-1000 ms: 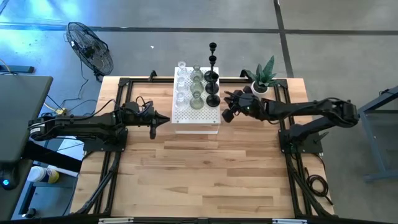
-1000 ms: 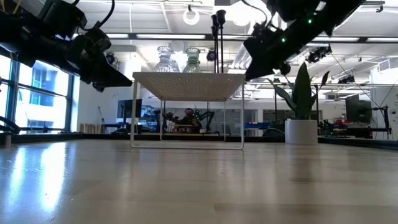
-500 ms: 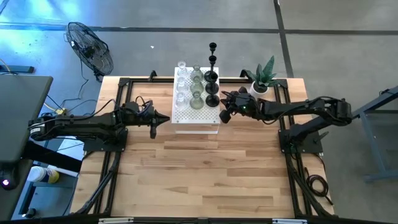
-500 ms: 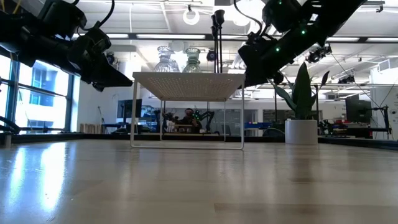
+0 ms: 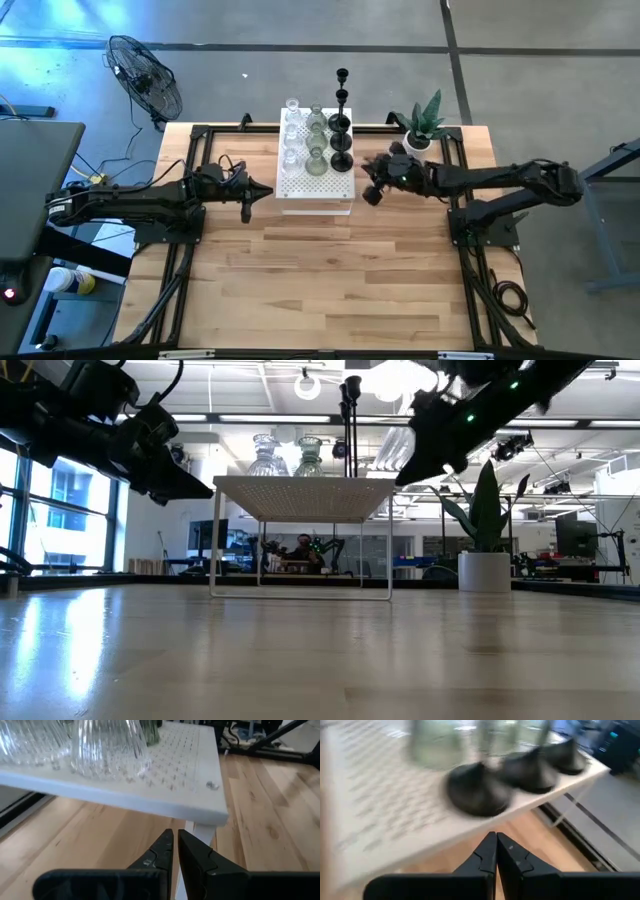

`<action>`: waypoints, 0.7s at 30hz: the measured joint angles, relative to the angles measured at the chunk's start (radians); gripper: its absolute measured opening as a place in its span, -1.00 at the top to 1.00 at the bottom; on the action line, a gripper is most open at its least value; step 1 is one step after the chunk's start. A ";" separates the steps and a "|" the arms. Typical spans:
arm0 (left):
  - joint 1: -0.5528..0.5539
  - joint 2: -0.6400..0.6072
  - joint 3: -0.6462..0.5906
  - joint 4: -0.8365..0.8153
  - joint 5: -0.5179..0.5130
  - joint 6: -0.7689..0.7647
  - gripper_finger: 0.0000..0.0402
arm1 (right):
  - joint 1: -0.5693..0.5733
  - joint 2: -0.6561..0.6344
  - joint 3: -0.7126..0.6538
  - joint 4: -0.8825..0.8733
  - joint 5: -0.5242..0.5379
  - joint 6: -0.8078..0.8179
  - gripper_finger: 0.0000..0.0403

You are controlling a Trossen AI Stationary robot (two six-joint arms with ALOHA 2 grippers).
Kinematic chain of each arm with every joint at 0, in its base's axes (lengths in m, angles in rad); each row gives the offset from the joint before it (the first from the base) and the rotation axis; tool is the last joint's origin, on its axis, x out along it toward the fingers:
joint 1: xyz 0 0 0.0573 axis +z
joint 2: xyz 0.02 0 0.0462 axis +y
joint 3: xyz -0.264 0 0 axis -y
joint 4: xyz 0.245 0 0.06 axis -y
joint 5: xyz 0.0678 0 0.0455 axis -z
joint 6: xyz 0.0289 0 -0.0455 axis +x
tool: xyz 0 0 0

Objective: Pick & Place candle stick holders
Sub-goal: Return to Home Position

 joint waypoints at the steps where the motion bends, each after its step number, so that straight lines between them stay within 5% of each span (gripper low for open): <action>1: 0.000 -0.001 0.000 0.008 0.000 0.000 0.88 | 0.022 -0.021 -0.003 -0.022 -0.001 -0.011 1.00; 10: 0.000 -0.002 0.000 0.039 0.008 0.013 0.88 | 0.184 -0.348 -0.306 0.119 -0.114 -0.040 1.00; 21: 0.001 -0.066 -0.033 0.110 0.004 0.033 0.88 | 0.179 -0.902 -0.598 0.134 -0.273 -0.064 1.00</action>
